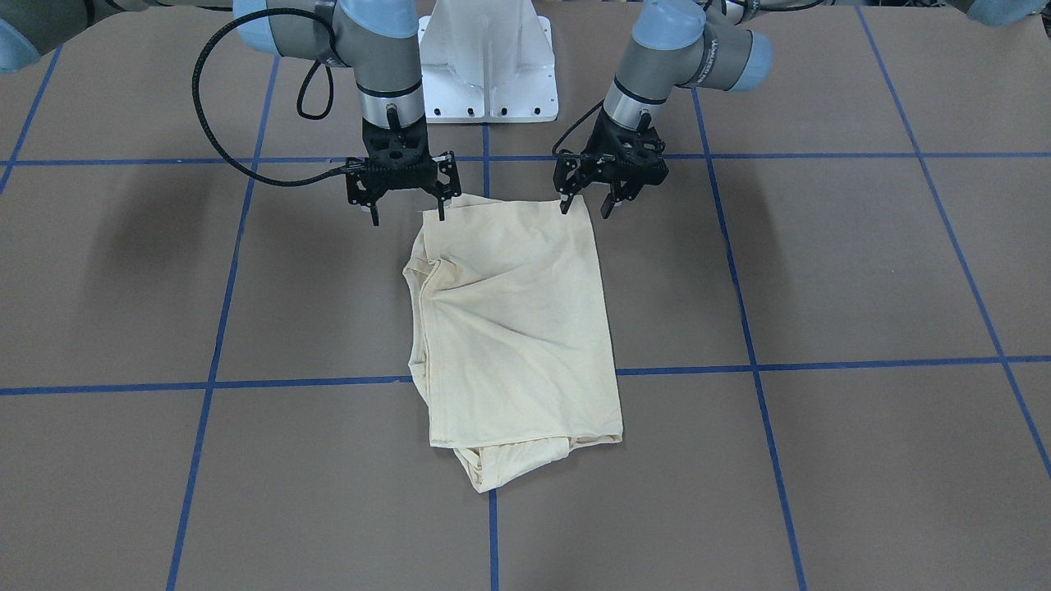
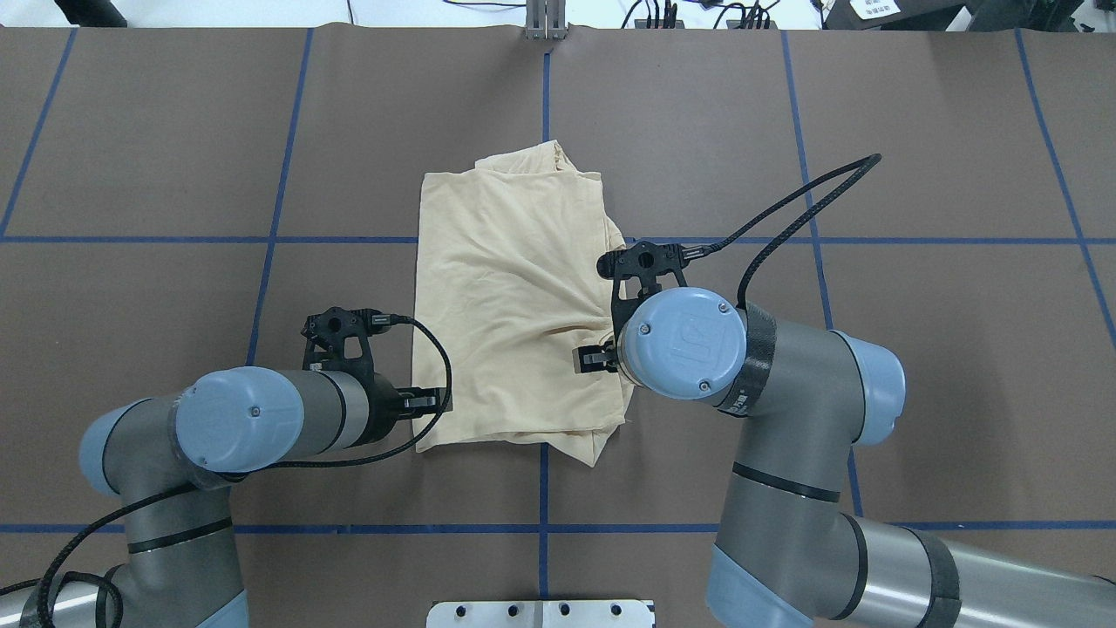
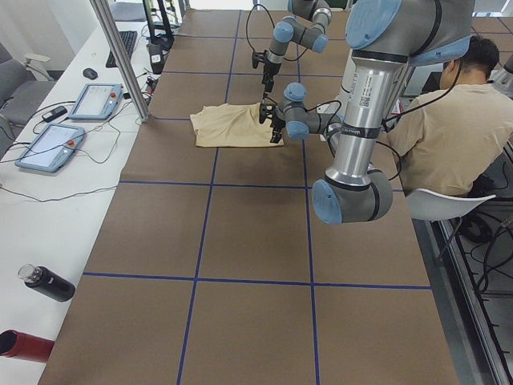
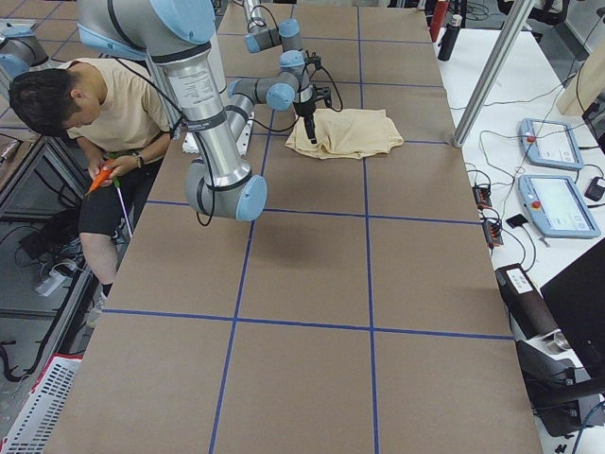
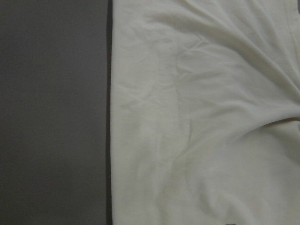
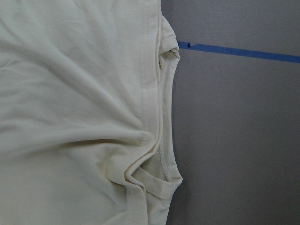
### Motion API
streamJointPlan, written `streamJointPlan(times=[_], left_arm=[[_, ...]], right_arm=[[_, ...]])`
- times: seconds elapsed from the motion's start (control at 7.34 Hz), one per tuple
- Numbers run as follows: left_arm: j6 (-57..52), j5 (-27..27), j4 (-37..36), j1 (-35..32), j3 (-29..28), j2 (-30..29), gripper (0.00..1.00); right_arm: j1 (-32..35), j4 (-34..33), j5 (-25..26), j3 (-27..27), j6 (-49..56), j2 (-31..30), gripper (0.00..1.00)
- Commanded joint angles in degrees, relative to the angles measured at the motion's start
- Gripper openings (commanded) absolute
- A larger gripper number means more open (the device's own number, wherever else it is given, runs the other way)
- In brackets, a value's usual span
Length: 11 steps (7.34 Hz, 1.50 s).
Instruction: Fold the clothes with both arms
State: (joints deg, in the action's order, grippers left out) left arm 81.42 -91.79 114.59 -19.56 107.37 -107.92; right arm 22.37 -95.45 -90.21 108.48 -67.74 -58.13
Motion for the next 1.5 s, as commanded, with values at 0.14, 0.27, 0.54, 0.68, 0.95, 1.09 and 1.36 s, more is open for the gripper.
streamJointPlan(times=[0.14,0.27,0.54,0.68,0.95,1.09,1.36], left_arm=[[0.06,-0.05,-2.44,1.28,-1.10,-0.44,0.45],[0.06,-0.05,-2.44,1.37,-1.02,-0.45,0.45],[0.06,-0.23,-3.23,1.63,-1.02,-0.62,0.43],[0.06,-0.23,-3.23,2.42,-1.02,-0.71,0.43],[0.06,-0.32,-3.23,2.60,-1.02,-1.15,0.42],[0.06,-0.32,-3.23,2.86,-1.02,-1.15,0.41],[0.06,-0.32,-3.23,2.95,-1.02,-1.06,0.31]], right_arm=[[-0.22,0.00,0.04,-0.20,0.06,-0.32,1.00],[-0.39,0.00,0.04,-0.29,0.06,-0.23,1.00],[-0.40,0.00,0.04,-0.29,0.06,-0.23,1.00],[-0.40,0.00,0.04,-0.29,0.06,-0.23,1.00],[-0.40,0.00,0.04,-0.37,0.06,-0.23,1.00],[-0.40,0.00,0.04,-0.38,0.06,-0.23,1.00],[-0.48,0.09,0.04,-0.38,-0.02,-0.23,1.00]])
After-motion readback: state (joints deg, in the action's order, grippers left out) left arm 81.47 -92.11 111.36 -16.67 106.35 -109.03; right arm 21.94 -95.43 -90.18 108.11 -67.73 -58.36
